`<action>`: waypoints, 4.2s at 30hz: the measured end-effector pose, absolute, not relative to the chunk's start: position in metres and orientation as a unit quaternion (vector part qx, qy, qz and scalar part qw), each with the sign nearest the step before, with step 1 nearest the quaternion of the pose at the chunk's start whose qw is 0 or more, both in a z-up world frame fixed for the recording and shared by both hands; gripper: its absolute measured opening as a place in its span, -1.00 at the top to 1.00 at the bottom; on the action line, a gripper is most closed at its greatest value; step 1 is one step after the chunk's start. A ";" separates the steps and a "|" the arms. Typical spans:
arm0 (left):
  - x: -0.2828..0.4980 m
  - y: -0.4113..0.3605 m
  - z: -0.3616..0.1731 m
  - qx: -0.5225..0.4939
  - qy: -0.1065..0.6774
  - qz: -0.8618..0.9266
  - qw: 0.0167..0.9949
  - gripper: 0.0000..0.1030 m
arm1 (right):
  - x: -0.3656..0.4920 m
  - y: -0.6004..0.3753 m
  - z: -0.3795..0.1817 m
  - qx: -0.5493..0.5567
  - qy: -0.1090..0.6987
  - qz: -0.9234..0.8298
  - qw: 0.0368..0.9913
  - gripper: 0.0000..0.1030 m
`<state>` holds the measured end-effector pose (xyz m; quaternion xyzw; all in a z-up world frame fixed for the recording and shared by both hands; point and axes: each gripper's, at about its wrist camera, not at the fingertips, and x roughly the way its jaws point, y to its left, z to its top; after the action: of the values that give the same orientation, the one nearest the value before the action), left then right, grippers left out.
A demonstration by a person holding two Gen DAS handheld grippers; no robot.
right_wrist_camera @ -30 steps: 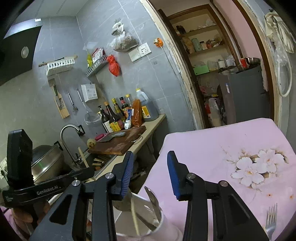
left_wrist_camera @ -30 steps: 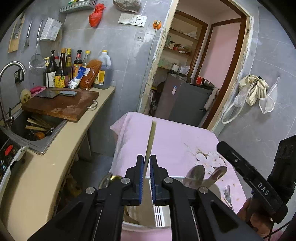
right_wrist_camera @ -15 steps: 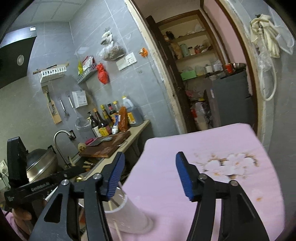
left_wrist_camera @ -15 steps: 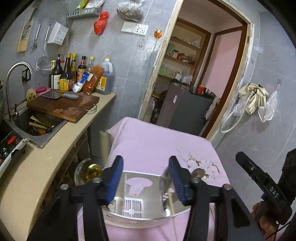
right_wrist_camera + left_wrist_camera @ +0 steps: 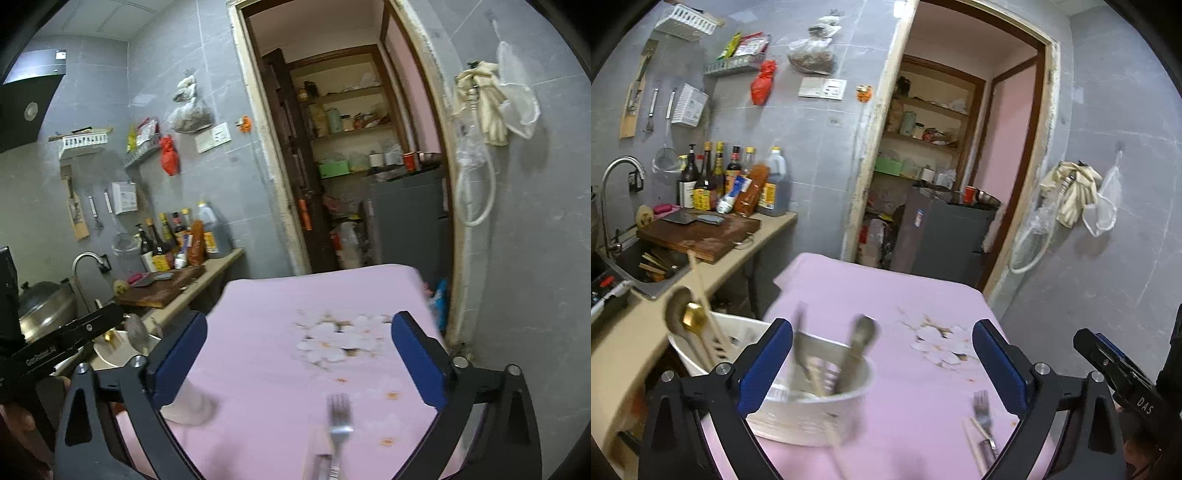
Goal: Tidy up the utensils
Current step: 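Move both tools back over the fork and remaining chopsticks, then grasp a chopstick with the left tool while the right tool grasps the silver fork, then carry the chopstick and fork into the white holder and open both tools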
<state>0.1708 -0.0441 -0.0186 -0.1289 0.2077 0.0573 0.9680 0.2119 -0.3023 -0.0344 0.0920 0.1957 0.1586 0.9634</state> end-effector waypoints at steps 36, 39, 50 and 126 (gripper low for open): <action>0.232 -0.144 -0.156 -0.121 0.430 -0.093 0.890 0.21 | 0.261 -0.361 -0.191 0.122 0.367 0.190 0.902 0.01; 0.238 -0.148 -0.161 -0.119 0.448 -0.108 0.880 0.36 | 0.263 -0.354 -0.193 0.118 0.375 0.207 0.896 0.11; 0.254 -0.164 -0.170 -0.084 0.490 -0.117 0.860 0.62 | 0.268 -0.344 -0.196 0.108 0.392 0.234 0.883 0.24; 0.221 -0.099 -0.091 -0.179 0.392 -0.145 0.890 0.91 | 0.214 -0.320 -0.089 0.081 0.310 0.180 0.930 0.95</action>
<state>0.2207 -0.0987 -0.0914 -0.1792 0.3922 -0.1453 0.8905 0.2142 -0.3204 -0.0889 0.0814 0.3102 0.1796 0.9300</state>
